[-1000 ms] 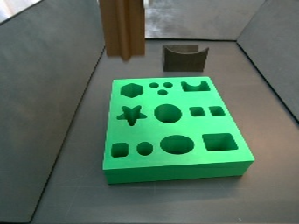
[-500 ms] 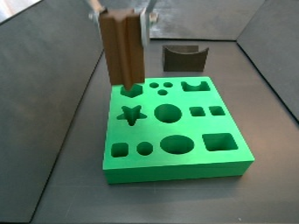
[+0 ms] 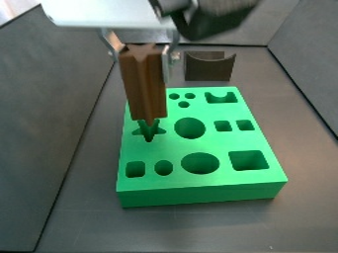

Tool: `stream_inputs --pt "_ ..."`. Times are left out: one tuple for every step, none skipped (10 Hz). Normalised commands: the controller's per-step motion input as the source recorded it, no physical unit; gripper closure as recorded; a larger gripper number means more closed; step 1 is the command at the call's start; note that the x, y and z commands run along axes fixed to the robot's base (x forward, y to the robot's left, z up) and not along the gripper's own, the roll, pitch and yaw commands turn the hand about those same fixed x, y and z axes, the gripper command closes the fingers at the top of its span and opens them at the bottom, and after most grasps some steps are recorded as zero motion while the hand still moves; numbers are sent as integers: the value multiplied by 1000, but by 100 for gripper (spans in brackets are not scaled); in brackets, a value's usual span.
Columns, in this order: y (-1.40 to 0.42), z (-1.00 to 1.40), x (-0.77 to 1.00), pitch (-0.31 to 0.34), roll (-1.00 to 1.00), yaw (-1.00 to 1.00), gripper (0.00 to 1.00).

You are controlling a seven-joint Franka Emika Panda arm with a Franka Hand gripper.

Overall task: Pick up the star object. Move up. Move to above the board. Insert the star object.
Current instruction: Insert the star object.

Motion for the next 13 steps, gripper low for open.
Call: stream_inputs --pt "0 -511 283 -6 301 -77 100" --pt "0 -540 200 -3 310 -74 100" --pt "0 -183 0 0 121 -26 100" --pt "-14 -69 0 -26 0 0 100" --pt "0 -349 -151 -71 104 0 100" --pt "-11 -346 -114 -97 50 0 100" --pt "-80 -317 -49 -106 0 -3 100" --pt "-120 -254 0 -90 -29 -14 100" --pt "-166 -403 0 -149 -19 -31 100" --pt "-157 -520 0 -179 0 -134 100" --pt "-111 -643 -6 -191 0 -234 100" --pt "0 -817 0 -123 147 -69 100" --pt "0 -854 0 -40 229 0 100"
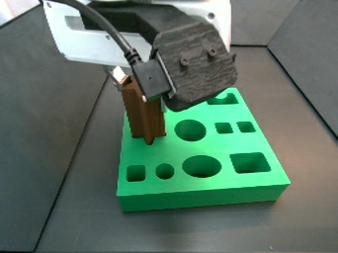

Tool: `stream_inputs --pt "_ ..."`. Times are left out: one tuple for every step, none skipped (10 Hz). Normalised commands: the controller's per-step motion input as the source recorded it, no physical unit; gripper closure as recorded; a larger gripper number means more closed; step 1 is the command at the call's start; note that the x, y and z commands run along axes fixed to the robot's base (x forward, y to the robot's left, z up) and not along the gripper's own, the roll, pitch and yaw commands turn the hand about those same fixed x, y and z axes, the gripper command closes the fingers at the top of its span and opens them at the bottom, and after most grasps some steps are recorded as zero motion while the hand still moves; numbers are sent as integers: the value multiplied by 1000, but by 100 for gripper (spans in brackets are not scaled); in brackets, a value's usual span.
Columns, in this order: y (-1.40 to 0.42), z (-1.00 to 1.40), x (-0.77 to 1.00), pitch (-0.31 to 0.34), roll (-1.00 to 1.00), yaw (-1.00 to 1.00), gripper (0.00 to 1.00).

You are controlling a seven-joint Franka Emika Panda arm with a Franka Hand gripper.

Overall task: Pick up the star object. Move up. Move to above the board. Insert the star object.
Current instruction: Insert the star object.

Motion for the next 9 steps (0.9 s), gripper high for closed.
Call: stream_inputs --pt "0 -931 77 -20 170 66 100" --pt "-80 -1000 151 -26 136 34 100" --pt "-120 -1000 251 0 113 0 100" --pt "-309 -1000 249 34 101 -9 100" --pt "-303 -857 623 163 0 -154 100" --pt "-317 -829 583 176 3 -131 100" --pt "-169 -926 277 117 99 0 100" --pt "0 -329 0 0 0 0 100" --pt "0 0 0 0 0 0 100"
